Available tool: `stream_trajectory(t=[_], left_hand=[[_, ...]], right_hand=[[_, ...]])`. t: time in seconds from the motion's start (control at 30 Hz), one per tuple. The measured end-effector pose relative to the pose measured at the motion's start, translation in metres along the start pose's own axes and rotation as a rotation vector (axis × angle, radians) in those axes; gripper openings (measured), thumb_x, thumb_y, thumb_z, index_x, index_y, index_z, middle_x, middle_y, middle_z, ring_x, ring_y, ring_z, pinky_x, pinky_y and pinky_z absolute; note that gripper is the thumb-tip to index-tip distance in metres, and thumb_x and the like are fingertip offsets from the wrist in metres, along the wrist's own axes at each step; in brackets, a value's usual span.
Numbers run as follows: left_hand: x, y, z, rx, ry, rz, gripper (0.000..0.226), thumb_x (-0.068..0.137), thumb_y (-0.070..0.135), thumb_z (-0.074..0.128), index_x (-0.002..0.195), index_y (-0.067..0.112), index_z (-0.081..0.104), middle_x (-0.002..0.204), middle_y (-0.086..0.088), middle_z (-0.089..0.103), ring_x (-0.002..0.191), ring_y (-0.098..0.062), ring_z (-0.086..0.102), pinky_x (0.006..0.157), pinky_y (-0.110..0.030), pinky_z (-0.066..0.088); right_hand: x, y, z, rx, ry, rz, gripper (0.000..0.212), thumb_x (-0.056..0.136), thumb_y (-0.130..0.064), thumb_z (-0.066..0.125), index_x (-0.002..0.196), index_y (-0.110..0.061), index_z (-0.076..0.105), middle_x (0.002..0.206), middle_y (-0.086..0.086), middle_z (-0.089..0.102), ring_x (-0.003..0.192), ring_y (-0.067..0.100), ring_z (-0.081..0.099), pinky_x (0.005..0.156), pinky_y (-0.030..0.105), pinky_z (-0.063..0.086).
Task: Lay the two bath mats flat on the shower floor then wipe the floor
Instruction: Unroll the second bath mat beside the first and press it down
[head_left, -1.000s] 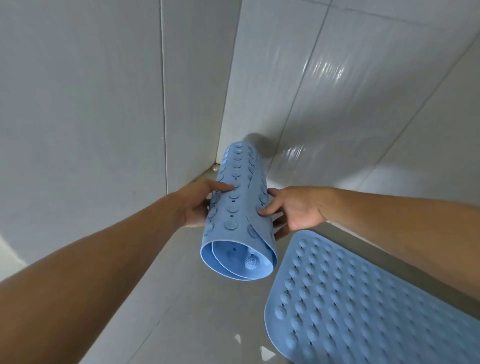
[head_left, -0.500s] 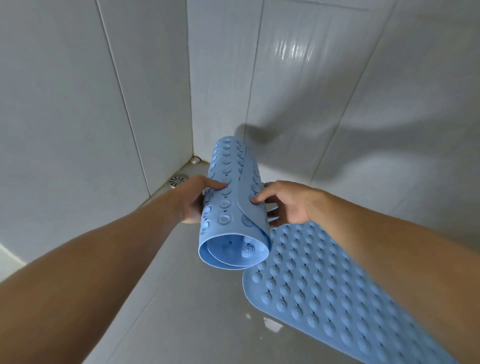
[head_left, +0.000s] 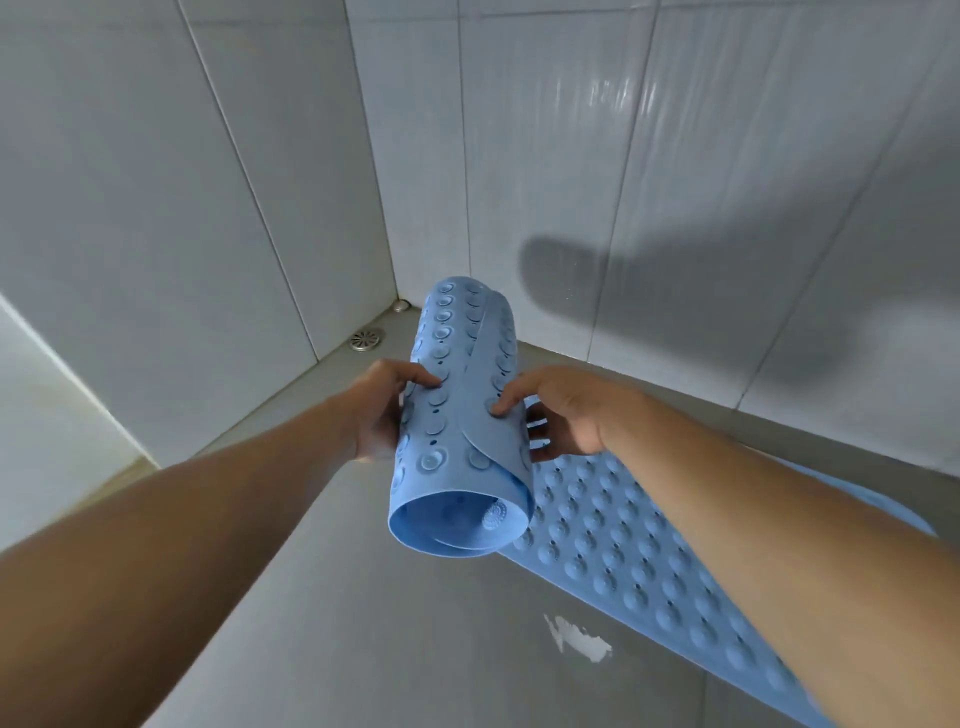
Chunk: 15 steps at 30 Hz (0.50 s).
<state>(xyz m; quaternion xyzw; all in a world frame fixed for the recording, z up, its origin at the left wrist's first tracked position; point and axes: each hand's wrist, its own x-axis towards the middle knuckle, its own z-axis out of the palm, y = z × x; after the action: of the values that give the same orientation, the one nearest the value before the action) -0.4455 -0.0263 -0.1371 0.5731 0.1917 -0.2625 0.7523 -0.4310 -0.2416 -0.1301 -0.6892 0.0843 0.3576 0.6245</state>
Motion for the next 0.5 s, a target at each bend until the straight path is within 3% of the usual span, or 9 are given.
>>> stream_trajectory(t=[0.13, 0.27, 0.43, 0.5], left_hand=[[-0.026, -0.024, 0.029, 0.016, 0.041, 0.0, 0.061, 0.071, 0.008, 0.065, 0.131, 0.01, 0.055, 0.124, -0.017, 0.068, 0.107, -0.04, 0.068, 0.094, -0.056, 0.052], [-0.058, -0.037, 0.048, 0.102, 0.133, 0.032, 0.067, 0.067, 0.009, 0.073, 0.132, 0.015, 0.059, 0.13, -0.014, 0.062, 0.113, -0.038, 0.066, 0.099, -0.061, 0.049], [-0.087, -0.067, 0.058, 0.119, 0.153, -0.016, 0.07, 0.064, 0.005, 0.071, 0.132, 0.009, 0.057, 0.14, -0.018, 0.057, 0.119, -0.04, 0.063, 0.097, -0.058, 0.051], [-0.091, -0.087, 0.057, 0.123, 0.141, -0.032, 0.073, 0.061, 0.004, 0.071, 0.133, 0.007, 0.057, 0.132, -0.018, 0.059, 0.11, -0.04, 0.066, 0.093, -0.054, 0.054]], right_hand=[[-0.032, 0.023, -0.022, 0.002, -0.084, 0.004, 0.049, 0.077, -0.004, 0.067, 0.125, -0.007, 0.06, 0.112, 0.019, 0.06, 0.089, 0.034, 0.063, 0.072, 0.04, 0.057], [-0.059, 0.04, -0.027, 0.089, -0.107, -0.006, 0.036, 0.073, -0.007, 0.059, 0.109, -0.01, 0.062, 0.102, 0.019, 0.06, 0.083, 0.036, 0.062, 0.08, 0.046, 0.056], [-0.086, 0.063, -0.022, 0.08, -0.065, 0.046, 0.051, 0.085, -0.035, 0.067, 0.131, -0.016, 0.055, 0.117, 0.022, 0.063, 0.096, 0.041, 0.068, 0.08, 0.056, 0.057], [-0.091, 0.081, -0.017, 0.063, -0.054, 0.07, 0.058, 0.087, -0.039, 0.069, 0.137, -0.017, 0.05, 0.122, 0.023, 0.06, 0.101, 0.043, 0.067, 0.081, 0.059, 0.057]])
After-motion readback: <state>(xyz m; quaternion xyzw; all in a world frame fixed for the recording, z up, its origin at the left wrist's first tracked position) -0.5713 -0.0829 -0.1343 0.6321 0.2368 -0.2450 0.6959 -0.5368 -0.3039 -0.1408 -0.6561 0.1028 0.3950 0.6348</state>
